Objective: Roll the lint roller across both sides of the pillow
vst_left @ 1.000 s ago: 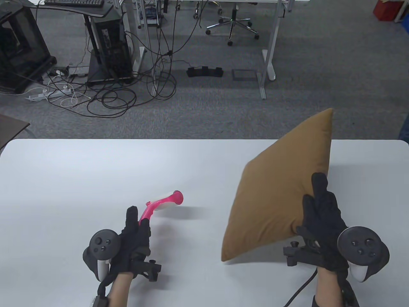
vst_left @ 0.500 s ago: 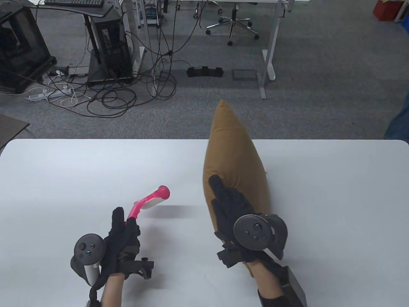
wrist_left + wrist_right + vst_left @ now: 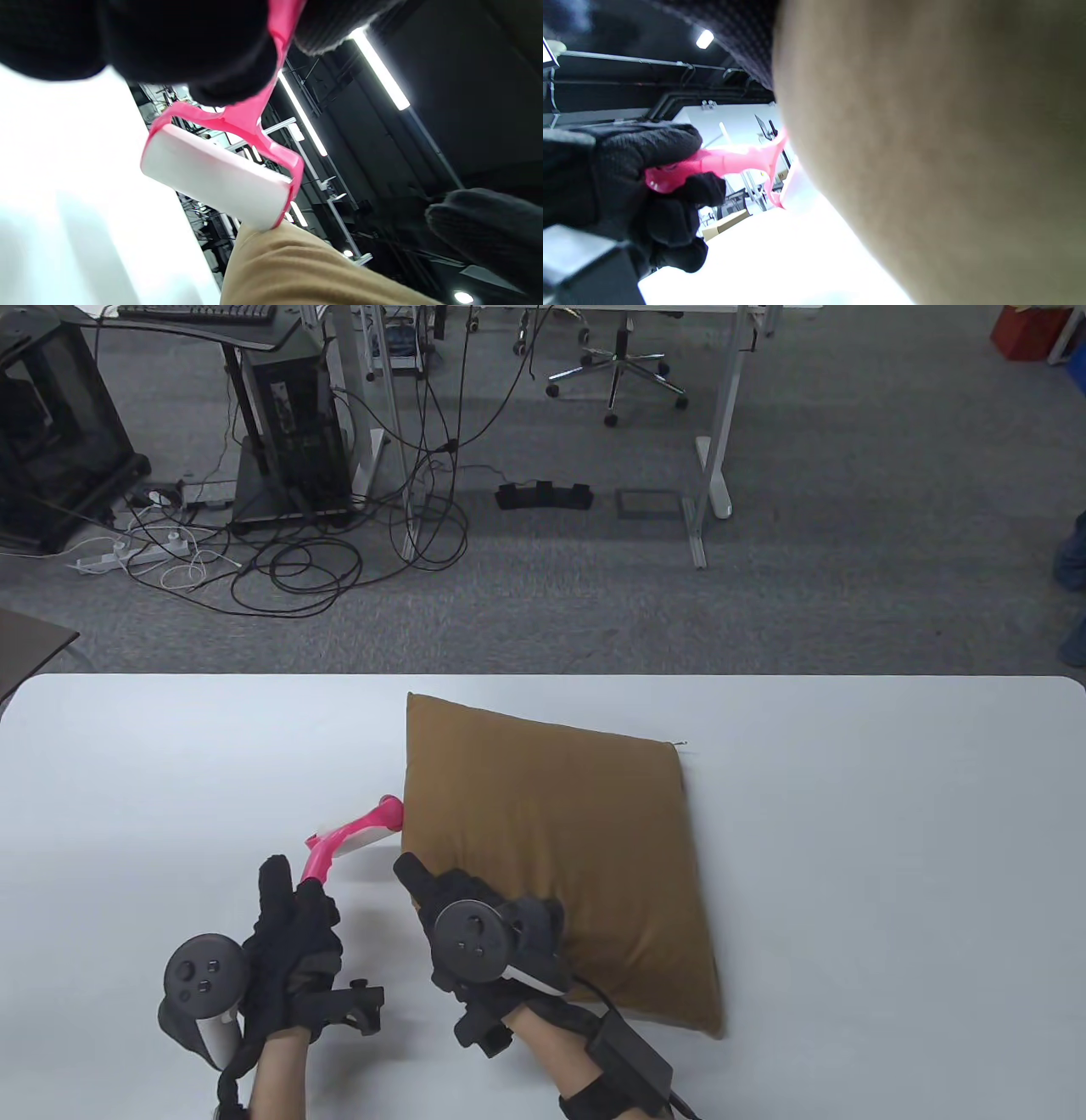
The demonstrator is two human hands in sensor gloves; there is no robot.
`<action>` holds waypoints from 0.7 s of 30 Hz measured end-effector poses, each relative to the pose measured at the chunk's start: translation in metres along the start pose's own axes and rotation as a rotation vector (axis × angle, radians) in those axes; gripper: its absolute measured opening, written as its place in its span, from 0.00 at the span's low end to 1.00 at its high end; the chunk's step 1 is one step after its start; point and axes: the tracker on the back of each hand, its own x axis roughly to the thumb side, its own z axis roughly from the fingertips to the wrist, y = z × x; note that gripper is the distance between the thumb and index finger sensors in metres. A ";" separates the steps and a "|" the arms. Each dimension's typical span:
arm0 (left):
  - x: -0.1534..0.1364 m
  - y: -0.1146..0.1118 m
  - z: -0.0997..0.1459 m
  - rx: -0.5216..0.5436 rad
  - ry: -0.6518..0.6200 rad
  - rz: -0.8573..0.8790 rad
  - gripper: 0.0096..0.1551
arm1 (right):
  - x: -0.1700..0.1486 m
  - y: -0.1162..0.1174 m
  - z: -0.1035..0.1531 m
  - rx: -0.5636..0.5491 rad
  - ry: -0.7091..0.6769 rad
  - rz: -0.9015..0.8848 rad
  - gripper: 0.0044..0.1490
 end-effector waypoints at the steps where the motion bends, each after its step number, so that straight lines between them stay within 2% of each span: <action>1: -0.004 0.001 -0.001 0.000 0.021 0.016 0.41 | -0.001 0.007 -0.002 0.027 0.015 -0.013 0.35; 5: -0.009 0.005 -0.002 0.021 0.074 0.072 0.41 | -0.009 0.026 -0.004 0.129 0.078 -0.123 0.37; 6: -0.009 0.006 -0.002 0.022 0.069 0.063 0.41 | -0.012 0.027 -0.003 0.148 0.093 -0.206 0.37; 8: -0.009 0.007 -0.003 0.026 0.066 0.072 0.41 | -0.016 0.022 -0.002 0.167 0.102 -0.261 0.37; 12: -0.006 0.009 -0.002 0.027 0.050 0.085 0.41 | -0.029 -0.011 0.006 0.106 0.097 -0.262 0.38; 14: -0.002 0.009 -0.001 0.024 0.036 0.092 0.41 | -0.047 -0.035 0.015 0.031 0.122 -0.190 0.37; 18: 0.009 0.007 0.002 0.015 -0.007 0.097 0.41 | -0.099 -0.075 0.037 -0.117 0.266 0.035 0.38; 21: 0.019 0.005 0.006 0.005 -0.047 0.094 0.41 | -0.141 -0.091 0.057 -0.142 0.414 0.138 0.40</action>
